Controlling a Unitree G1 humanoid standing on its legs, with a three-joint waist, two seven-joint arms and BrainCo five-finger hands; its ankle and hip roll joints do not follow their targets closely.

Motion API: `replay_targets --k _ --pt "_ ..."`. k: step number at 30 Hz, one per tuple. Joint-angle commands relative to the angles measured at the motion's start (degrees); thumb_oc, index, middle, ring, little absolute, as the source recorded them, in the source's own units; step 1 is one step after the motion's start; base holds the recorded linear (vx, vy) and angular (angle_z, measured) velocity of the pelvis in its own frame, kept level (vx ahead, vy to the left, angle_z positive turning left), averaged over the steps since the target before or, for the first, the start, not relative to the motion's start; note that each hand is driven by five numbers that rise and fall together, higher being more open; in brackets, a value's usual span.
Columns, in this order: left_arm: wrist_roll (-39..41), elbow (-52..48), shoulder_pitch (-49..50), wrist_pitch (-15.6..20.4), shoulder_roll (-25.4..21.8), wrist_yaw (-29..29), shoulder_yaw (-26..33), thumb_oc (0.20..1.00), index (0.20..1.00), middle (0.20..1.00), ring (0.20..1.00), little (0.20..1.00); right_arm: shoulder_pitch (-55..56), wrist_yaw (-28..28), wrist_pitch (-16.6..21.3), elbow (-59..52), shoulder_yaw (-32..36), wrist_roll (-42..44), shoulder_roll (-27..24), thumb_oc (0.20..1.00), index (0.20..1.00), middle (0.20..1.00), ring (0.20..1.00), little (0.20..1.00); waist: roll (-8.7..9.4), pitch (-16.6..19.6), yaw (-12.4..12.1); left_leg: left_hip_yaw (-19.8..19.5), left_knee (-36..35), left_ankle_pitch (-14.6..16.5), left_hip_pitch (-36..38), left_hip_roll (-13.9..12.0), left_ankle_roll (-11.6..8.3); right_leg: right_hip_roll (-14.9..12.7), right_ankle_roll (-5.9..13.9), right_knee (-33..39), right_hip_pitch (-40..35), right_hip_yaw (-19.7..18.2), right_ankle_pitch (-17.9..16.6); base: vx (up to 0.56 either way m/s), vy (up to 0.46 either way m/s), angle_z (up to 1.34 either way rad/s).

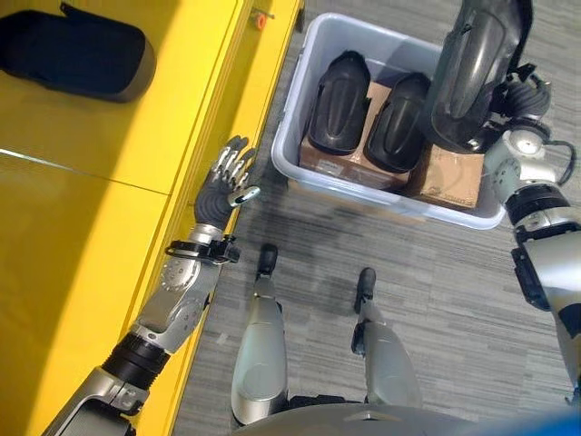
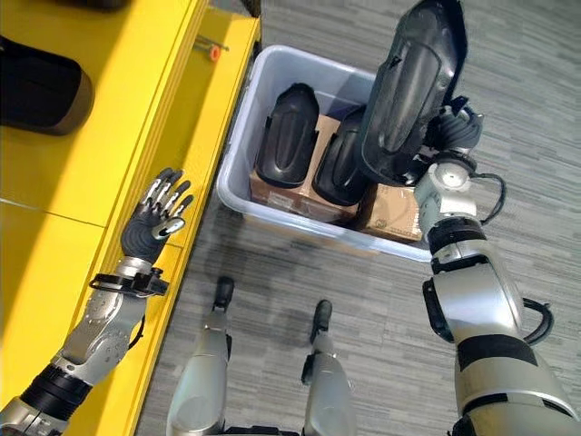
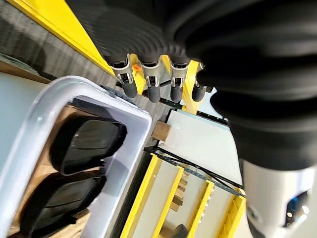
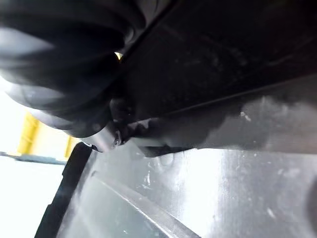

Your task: Move parts from the plastic box to the shelf.

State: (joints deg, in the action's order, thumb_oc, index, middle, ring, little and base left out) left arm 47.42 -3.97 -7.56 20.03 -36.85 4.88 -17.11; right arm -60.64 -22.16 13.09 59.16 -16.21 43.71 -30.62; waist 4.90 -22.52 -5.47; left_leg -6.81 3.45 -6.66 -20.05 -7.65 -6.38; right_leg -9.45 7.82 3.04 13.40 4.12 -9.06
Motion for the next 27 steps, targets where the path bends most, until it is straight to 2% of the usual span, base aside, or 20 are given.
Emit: replay_targets --k 1,4,7,12,18,21,22,23,24,25,26,27 --pt "0.53 -3.09 3.93 0.83 0.32 -2.22 1.43 1.000 1.000 1.000 1.000 1.000 3.52 0.69 5.18 -5.11 -0.99 -0.91 0.49 0.200 0.200 0.200 0.200 0.200 0.23 6.03 0.46 1.99 -2.74 3.26 4.17 -3.03 1.68 -0.83 -0.10 -3.78 -2.60 0.06 5.54 0.03 -0.017 -0.13" --pt "0.72 -2.92 4.80 0.38 0.16 -2.58 1.91 1.000 1.000 1.000 1.000 1.000 5.97 1.51 5.14 -8.63 -1.08 -0.79 1.95 0.200 0.200 0.200 0.200 0.200 0.43 7.25 0.77 2.29 -2.86 3.55 5.72 -3.38 1.59 -0.74 -0.16 -4.14 -3.69 -0.04 6.10 0.03 -0.020 -0.03" --pt "1.26 -1.79 5.22 -0.40 0.01 -3.07 2.81 1.000 1.000 1.000 1.000 1.000 9.84 2.61 4.79 -14.22 -2.00 -1.87 4.56 0.200 0.200 0.200 0.200 0.200 0.44 9.98 1.30 2.43 -3.88 3.52 8.35 -3.88 1.41 -0.42 -0.45 -4.84 -5.71 -0.10 7.45 0.04 -0.028 -0.05" --pt "1.70 -0.95 5.41 -1.19 1.36 -2.77 4.01 1.000 1.000 1.000 1.000 1.000 13.23 3.82 4.31 -18.27 -2.83 -1.89 8.17 0.200 0.200 0.200 0.200 0.200 0.25 13.14 1.31 1.89 -4.81 3.47 11.73 -4.77 1.41 0.68 -1.16 -8.73 -7.43 0.09 10.91 0.05 -0.044 0.01" --pt "2.42 -1.73 9.39 -1.46 2.32 -3.12 7.91 1.000 1.000 1.000 1.000 1.000 13.70 6.21 3.99 -20.23 -5.01 -0.33 11.98 0.200 0.200 0.200 0.200 0.200 -0.24 13.84 0.07 1.02 -3.31 3.39 13.91 -7.21 1.11 3.32 -3.10 -15.83 -7.54 0.30 16.03 0.00 -0.124 0.03" --pt "2.76 -1.29 12.51 -1.70 3.80 -3.45 10.04 1.000 1.000 1.000 1.000 1.000 12.55 7.27 4.19 -21.77 -6.12 0.65 12.32 0.200 0.200 0.200 0.200 0.200 -0.65 13.53 -0.75 0.21 -3.79 0.70 13.21 -8.75 0.36 5.17 -4.77 -16.66 -6.98 1.36 17.23 -0.07 -0.208 -0.01" --pt "3.34 -0.80 13.23 -1.93 4.21 -3.84 10.06 1.000 1.000 1.000 1.000 1.000 11.87 7.75 4.34 -22.08 -6.72 0.70 12.29 0.200 0.200 0.200 0.200 0.200 -1.07 13.12 -1.24 -0.20 -4.03 -1.21 12.40 -9.19 0.17 5.83 -5.43 -16.75 -6.76 2.34 17.53 -0.13 -0.222 0.14" --pt "3.73 0.01 13.74 -2.33 4.58 -4.32 10.07 1.000 1.000 1.000 1.000 1.000 10.79 7.89 4.54 -21.80 -7.23 0.97 11.64 0.200 0.200 0.200 0.200 0.200 -1.93 12.41 -1.59 -0.66 -4.82 -4.39 10.84 -9.27 -0.10 6.09 -6.32 -16.76 -6.38 4.24 17.96 -0.14 -0.175 0.26" --pt "3.62 0.07 13.46 -2.22 4.88 -4.04 10.11 1.000 1.000 1.000 1.000 1.000 10.39 7.78 4.59 -22.25 -7.29 0.86 11.05 0.200 0.200 0.200 0.200 0.200 -2.29 11.93 -2.00 0.05 -4.77 -6.31 9.15 -9.05 -0.03 5.72 -6.69 -16.93 -6.11 5.60 18.19 -0.15 -0.142 0.89" --pt "3.78 1.10 13.04 -2.28 5.59 -4.40 10.31 1.000 1.000 1.000 1.000 1.000 9.41 7.75 4.62 -22.88 -7.52 0.41 9.98 0.200 0.200 0.200 0.200 0.200 -2.30 11.54 -2.04 0.89 -3.52 -6.32 7.48 -7.65 0.61 4.29 -7.10 -17.21 -5.65 7.27 18.08 -0.16 -0.106 1.60" --pt "3.52 1.26 12.63 -2.10 6.24 -4.57 10.07 1.000 1.000 1.000 1.000 1.000 8.60 7.77 4.89 -22.83 -7.64 0.28 9.70 0.200 0.200 0.200 0.200 0.200 -2.02 11.36 -2.23 1.06 0.58 -4.20 7.59 -6.60 0.87 2.91 -7.30 -16.40 -5.61 8.26 17.02 -0.15 -0.110 1.85" --pt "3.34 0.26 12.36 -2.00 6.82 -4.58 10.01 1.000 1.000 1.000 1.000 1.000 8.72 7.76 4.99 -23.38 -7.35 -0.12 9.23 0.200 0.200 0.200 0.200 0.200 -2.05 11.56 -1.66 3.97 4.30 -2.16 9.01 -7.12 1.09 1.65 -7.80 -15.68 -5.92 10.11 16.67 -0.14 -0.077 1.36"
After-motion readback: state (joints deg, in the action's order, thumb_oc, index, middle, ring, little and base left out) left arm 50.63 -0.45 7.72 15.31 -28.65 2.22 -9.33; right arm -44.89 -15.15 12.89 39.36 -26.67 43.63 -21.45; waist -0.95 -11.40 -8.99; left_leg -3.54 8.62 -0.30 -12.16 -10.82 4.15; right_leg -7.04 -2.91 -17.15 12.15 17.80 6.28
